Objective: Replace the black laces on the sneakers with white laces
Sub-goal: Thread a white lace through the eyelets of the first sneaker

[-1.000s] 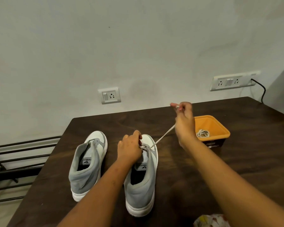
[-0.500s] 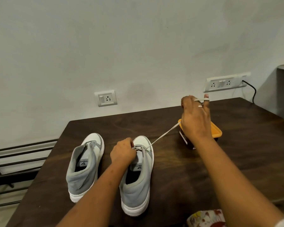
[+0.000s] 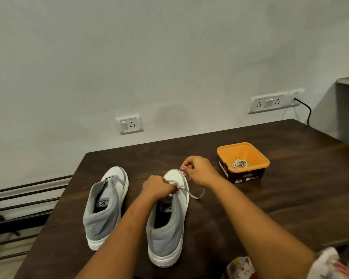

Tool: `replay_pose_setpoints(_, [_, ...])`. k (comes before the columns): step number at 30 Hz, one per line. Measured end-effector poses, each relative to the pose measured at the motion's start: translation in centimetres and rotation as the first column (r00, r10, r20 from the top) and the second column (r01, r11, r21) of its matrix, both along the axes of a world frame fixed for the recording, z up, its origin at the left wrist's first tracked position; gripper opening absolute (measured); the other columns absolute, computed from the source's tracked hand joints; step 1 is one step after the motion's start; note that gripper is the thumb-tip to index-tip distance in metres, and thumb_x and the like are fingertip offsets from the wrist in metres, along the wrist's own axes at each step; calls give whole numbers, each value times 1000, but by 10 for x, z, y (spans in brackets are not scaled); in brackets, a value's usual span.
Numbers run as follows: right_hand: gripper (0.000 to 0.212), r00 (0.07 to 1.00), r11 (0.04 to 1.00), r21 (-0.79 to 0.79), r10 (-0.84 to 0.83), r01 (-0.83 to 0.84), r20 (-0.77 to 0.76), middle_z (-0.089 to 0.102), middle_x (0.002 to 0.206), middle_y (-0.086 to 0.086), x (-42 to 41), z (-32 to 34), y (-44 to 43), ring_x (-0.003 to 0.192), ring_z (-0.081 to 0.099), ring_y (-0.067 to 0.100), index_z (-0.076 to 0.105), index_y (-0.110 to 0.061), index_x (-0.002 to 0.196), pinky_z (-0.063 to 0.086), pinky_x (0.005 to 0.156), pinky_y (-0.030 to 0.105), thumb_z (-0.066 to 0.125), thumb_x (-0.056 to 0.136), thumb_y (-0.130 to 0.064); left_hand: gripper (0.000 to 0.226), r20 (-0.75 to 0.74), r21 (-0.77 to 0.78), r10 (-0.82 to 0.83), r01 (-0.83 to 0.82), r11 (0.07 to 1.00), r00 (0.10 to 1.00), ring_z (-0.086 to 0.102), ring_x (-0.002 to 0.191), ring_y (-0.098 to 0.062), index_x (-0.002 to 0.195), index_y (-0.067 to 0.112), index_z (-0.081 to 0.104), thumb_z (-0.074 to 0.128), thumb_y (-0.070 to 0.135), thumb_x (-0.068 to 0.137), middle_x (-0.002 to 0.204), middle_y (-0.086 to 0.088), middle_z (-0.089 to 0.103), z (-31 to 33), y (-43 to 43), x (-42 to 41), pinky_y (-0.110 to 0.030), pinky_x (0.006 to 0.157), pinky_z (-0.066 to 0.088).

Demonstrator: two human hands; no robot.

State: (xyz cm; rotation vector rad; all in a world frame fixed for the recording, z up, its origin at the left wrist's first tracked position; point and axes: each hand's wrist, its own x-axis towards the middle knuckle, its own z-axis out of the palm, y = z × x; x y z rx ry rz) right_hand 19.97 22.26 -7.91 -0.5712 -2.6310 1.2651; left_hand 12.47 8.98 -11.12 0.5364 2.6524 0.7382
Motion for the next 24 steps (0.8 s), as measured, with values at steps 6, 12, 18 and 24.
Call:
replay_pose_setpoints(6, [18, 985, 967, -256, 43, 2, 169, 59, 70, 6, -4, -7, 5, 55, 56, 10, 63, -9, 81, 52, 47, 20, 54, 97, -10, 8, 204, 125, 34, -61, 990, 978, 60, 83, -16, 83, 10, 75, 76, 9, 76, 89, -5, 69, -7, -9, -17, -29, 79, 51])
replay_pose_setpoints(12, [12, 983, 942, -331, 101, -45, 152, 64, 81, 10, -11, -11, 10, 68, 63, 13, 68, 0, 98, 59, 61, 21, 59, 92, -3, 12, 275, 192, 2, -56, 980, 962, 62, 87, -19, 90, 8, 74, 73, 3, 79, 90, -8, 70, -8, -11, -22, -32, 87, 52])
replay_pose_setpoints(18, [15, 980, 977, -173, 146, -121, 137, 67, 78, 4, -16, -17, 7, 69, 64, 11, 73, -12, 85, 56, 63, 19, 66, 85, 2, 29, 244, 263, -31, -36, 964, 969, 61, 81, -12, 98, 6, 74, 60, -11, 80, 95, -7, 71, -7, -22, -24, -15, 68, 50])
replay_pose_setpoints(24, [15, 992, 984, -162, 87, -72, 88, 63, 72, 6, -21, -29, -13, 63, 59, 12, 71, -11, 89, 56, 60, 23, 62, 89, 1, 22, 361, 409, 41, -197, 891, 932, 56, 65, -16, 93, 5, 65, 65, -11, 79, 76, -7, 62, -3, -33, -25, -21, 52, 49])
